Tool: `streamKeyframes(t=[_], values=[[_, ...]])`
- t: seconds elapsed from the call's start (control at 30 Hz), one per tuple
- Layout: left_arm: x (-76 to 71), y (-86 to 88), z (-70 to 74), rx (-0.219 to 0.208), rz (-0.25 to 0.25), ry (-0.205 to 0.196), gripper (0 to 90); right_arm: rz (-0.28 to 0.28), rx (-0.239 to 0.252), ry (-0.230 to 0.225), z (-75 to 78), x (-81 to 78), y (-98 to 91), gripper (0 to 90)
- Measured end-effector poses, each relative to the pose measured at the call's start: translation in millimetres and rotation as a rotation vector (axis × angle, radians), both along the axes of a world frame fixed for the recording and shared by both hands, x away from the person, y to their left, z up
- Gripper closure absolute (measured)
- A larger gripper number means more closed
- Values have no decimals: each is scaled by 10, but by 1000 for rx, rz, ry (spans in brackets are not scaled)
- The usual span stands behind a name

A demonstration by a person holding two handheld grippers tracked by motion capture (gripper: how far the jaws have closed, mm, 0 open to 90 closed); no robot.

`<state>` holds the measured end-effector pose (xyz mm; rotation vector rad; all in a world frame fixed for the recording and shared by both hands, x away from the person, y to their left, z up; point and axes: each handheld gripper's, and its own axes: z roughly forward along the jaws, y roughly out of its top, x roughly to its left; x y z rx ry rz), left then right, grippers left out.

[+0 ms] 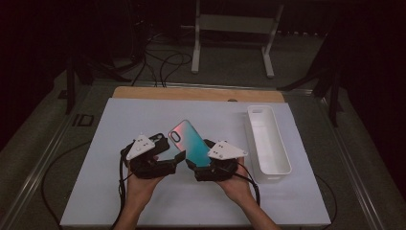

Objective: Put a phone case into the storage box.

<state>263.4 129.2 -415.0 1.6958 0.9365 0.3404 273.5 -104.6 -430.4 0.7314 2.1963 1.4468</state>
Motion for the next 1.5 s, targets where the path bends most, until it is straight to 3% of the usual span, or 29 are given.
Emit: streamKeyframes(t=[0.17,0.3,0.73,0.9,1.2,1.5], values=[[40,-42,-10,-63,-36,37,442,7,7,-41,-5,-57,51,163],[62,-70,-17,-98,-74,50,550,5,8,-77,-1,-100,76,163],[84,-106,-25,-157,-125,60,725,-33,36,-110,-21,-132,105,163],[75,-117,-28,-150,-138,57,787,-35,23,-108,-42,-136,136,163],[73,-137,-30,-146,-153,63,802,-11,25,-79,-58,-107,123,160],[58,-164,-43,-97,-138,51,806,24,-36,-38,-85,-75,125,129]])
